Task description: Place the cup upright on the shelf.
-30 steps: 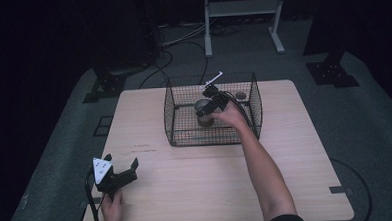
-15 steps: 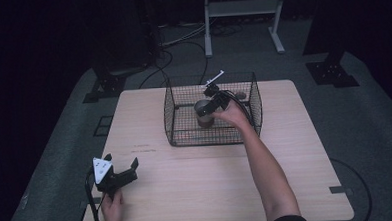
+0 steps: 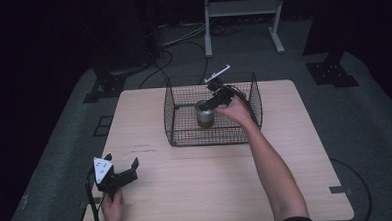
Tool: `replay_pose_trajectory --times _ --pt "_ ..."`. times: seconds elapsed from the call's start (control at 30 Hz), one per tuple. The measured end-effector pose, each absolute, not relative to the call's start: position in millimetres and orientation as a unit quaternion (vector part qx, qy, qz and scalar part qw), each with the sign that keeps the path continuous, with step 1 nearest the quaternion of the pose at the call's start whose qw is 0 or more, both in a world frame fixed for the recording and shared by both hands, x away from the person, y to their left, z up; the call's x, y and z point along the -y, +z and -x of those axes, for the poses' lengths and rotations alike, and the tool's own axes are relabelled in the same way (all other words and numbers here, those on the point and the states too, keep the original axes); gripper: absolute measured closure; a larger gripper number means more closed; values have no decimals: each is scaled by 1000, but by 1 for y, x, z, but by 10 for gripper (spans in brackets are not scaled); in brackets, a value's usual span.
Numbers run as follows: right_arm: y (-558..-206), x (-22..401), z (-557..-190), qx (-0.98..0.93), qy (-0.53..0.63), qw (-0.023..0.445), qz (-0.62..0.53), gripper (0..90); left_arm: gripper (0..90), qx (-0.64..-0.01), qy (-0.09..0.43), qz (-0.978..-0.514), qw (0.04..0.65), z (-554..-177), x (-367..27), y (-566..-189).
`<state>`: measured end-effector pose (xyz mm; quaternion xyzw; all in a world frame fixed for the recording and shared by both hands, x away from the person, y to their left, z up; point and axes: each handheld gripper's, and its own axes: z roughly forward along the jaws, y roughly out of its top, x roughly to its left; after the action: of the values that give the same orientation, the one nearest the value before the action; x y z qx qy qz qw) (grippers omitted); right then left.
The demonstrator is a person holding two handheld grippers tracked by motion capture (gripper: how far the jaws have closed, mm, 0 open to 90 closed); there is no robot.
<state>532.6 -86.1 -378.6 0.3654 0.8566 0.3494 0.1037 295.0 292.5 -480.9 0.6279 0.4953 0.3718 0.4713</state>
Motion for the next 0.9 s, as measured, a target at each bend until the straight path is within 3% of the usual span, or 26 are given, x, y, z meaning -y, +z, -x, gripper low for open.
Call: replay_pose_trajectory --times 0.9 --pt "-337 131 -465 -842 415 93 -331 136 0 -492 374 -630 469 -294 -292 -481"
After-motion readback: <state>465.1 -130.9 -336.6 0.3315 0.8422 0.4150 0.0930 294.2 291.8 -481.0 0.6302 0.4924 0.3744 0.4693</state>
